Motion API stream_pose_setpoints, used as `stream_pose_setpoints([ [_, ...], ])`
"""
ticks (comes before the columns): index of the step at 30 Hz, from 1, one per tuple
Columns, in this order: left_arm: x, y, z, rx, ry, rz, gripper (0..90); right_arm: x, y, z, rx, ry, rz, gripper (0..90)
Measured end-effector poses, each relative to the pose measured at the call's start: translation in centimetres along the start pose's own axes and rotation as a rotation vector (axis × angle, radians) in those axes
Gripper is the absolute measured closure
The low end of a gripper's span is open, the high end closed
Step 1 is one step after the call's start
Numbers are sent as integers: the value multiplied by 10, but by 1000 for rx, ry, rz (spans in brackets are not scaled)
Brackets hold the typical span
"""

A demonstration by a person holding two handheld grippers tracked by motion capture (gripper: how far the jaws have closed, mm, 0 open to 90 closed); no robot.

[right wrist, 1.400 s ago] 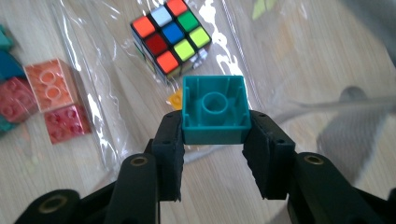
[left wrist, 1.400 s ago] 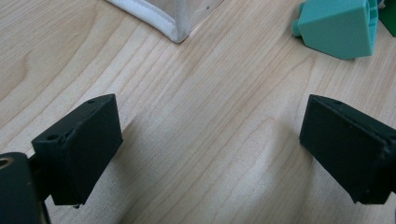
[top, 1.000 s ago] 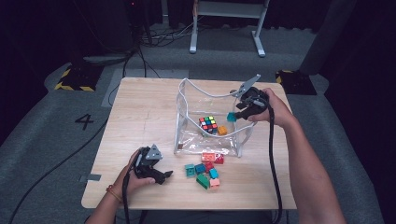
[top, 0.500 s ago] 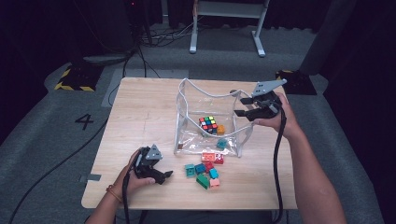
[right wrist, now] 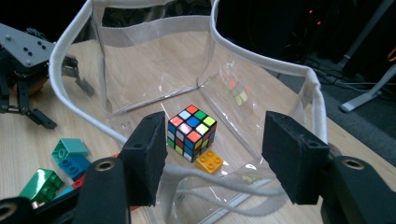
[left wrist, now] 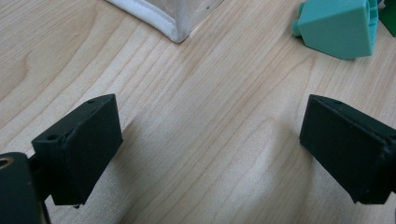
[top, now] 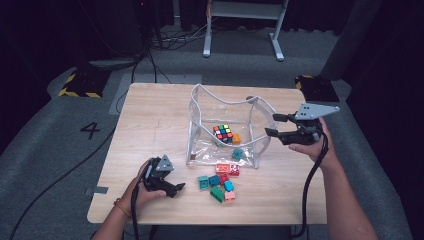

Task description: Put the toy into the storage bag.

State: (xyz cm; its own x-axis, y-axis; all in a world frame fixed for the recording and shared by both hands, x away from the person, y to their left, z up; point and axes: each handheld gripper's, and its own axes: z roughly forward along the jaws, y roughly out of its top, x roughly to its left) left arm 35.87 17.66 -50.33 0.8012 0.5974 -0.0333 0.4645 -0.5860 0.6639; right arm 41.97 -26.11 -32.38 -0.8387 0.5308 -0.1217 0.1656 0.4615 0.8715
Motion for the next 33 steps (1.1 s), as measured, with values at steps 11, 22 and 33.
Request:
stream_pose_setpoints([
  [11,0,0,0,0,0,0,57,23,-25,-24,-50,7,-19,419],
  [22,0,0,0,0,1,-1,58,60,-69,-7,0,102,-14,432],
  [33,-1,0,0,0,4,-4,58,103,-115,33,92,250,4,450],
])
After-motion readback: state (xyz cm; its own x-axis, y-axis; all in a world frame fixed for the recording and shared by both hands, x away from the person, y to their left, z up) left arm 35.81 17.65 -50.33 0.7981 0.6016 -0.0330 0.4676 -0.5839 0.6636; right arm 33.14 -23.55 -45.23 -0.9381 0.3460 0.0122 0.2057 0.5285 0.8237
